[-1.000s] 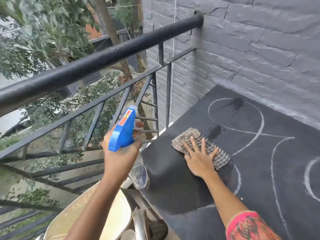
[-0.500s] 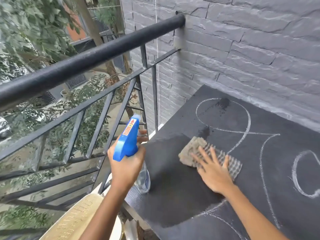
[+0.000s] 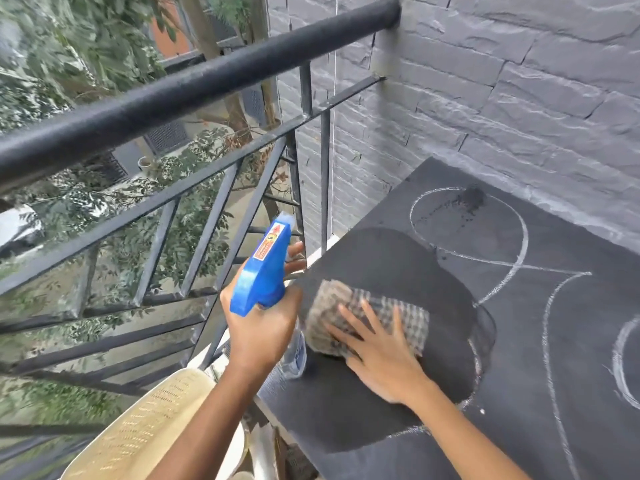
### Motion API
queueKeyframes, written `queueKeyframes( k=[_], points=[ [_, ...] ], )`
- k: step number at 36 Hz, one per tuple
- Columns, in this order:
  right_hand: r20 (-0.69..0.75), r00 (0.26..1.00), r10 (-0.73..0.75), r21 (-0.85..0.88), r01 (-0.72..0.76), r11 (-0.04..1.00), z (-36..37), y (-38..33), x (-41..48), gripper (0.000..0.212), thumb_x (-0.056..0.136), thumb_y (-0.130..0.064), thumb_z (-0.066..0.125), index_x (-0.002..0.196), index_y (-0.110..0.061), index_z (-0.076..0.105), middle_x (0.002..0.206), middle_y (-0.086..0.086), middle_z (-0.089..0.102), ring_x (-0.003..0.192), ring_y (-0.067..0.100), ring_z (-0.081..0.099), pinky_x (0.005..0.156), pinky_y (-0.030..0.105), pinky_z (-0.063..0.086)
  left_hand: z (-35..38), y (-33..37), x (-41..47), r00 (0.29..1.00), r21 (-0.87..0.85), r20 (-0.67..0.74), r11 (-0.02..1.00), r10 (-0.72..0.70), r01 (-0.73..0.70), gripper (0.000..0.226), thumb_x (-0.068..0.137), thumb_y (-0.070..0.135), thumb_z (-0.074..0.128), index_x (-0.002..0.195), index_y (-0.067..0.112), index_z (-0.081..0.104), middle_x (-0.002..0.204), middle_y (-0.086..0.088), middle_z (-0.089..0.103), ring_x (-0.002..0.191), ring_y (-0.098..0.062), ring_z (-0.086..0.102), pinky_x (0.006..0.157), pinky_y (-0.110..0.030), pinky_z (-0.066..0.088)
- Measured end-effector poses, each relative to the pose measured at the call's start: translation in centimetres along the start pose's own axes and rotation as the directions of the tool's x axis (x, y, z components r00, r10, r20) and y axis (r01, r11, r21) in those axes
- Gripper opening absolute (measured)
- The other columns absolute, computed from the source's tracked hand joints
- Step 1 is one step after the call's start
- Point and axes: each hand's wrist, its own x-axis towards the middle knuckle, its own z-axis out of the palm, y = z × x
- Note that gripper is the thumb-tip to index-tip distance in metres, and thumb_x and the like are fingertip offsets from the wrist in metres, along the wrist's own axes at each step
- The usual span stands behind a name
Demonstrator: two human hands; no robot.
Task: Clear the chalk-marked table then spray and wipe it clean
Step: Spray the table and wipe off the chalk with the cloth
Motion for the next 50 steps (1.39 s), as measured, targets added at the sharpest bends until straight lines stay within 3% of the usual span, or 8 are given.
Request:
queueKeyframes(
  k=[4,8,13,24,29,33,38,50],
  points=[
    [0.004,0.982,0.191,0.032,-0.191,0.981,1.5,4.5,-5.8,0.071,0.081,-0.045,0.036,0.144,-0.05,0.003,0.151,-0.01,0.029,0.14,0.024,0.02,0.101,0.067,0.014,-0.1,-0.3,0.0,1.0,0.002,0.004,1.0,0.005,-0.005,0.045,0.063,0.0,0.048,0.105,0.001,0.065,0.097,0.012,0.072,0.09,0.005,0.066,0.07,-0.005,0.045],
    [0.058,0.894,0.445,0.121,-0.448,0.886,0.4,9.8,-4.5,0.053,0.09,-0.05,0.009,0.136,-0.056,-0.018,0.155,-0.016,-0.011,0.144,0.022,-0.014,0.108,0.069,-0.002,-0.1,-0.3,-0.1,1.0,0.006,0.011,1.0,0.01,-0.01,0.048,0.063,-0.002,0.045,0.106,0.003,0.064,0.103,-0.002,0.07,0.09,0.005,0.066,0.068,-0.004,0.044],
    [0.11,0.789,0.605,0.255,-0.611,0.75,-2.6,12.6,4.0,0.048,0.099,-0.045,0.014,0.145,-0.05,-0.002,0.155,-0.015,-0.02,0.143,0.029,-0.019,0.102,0.074,-0.003,0.1,-0.2,0.0,1.0,-0.005,0.013,1.0,0.008,-0.008,0.047,0.063,-0.002,0.046,0.107,-0.003,0.063,0.106,-0.001,0.069,0.09,0.004,0.066,0.071,-0.005,0.044],
    [0.049,0.985,0.164,0.086,-0.168,0.982,-1.3,2.9,3.2,0.051,0.098,-0.045,0.016,0.141,-0.052,-0.012,0.152,-0.014,-0.022,0.14,0.028,-0.026,0.103,0.068,-0.017,0.1,0.4,0.1,0.999,0.077,0.036,0.997,-0.012,0.009,0.045,0.062,0.003,0.048,0.1,0.018,0.066,0.095,0.018,0.072,0.091,0.007,0.065,0.075,-0.004,0.043],
    [0.048,0.967,0.25,0.066,-0.253,0.965,1.2,5.6,-5.3,0.062,0.089,-0.046,0.032,0.143,-0.053,0.002,0.153,-0.012,0.022,0.142,0.028,0.021,0.104,0.065,0.009,1.2,0.6,1.2,0.999,0.071,0.05,0.997,-0.021,0.018,0.046,0.06,0.004,0.047,0.097,0.022,0.067,0.102,0.009,0.072,0.095,0.006,0.065,0.077,-0.003,0.042],
    [0.049,0.885,0.463,0.172,-0.465,0.869,0.1,12.0,-4.9,0.051,0.098,-0.044,0.019,0.133,-0.062,-0.014,0.15,-0.024,-0.021,0.141,0.017,-0.022,0.109,0.066,-0.007,3.1,0.9,2.8,0.995,0.072,0.104,0.997,0.004,-0.012,0.048,0.059,0.004,0.046,0.102,0.008,0.068,0.1,0.01,0.071,0.092,0.013,0.062,0.073,0.001,0.04],
    [0.134,0.756,0.64,0.314,-0.645,0.697,-3.3,17.5,4.4,0.049,0.099,-0.042,0.018,0.144,-0.051,0.0,0.155,-0.017,-0.017,0.144,0.025,-0.018,0.104,0.072,-0.008,6.1,1.1,5.2,0.987,0.068,0.158,0.997,0.016,-0.027,0.041,0.063,-0.003,0.049,0.095,0.014,0.068,0.082,0.03,0.069,0.088,0.014,0.063,0.075,-0.001,0.041],
    [0.101,0.98,0.172,0.204,-0.19,0.96,-3.2,10.6,8.6,0.049,0.098,-0.038,0.017,0.144,-0.052,0.005,0.156,-0.015,-0.013,0.142,0.023,-0.023,0.103,0.068,-0.02,10.7,0.3,6.2,0.991,0.088,0.13,0.996,0.018,-0.03,0.032,0.064,0.004,0.06,0.073,0.034,0.058,0.06,0.033,0.062,0.059,0.016,0.059,0.056,0.0,0.042]
  ],
)
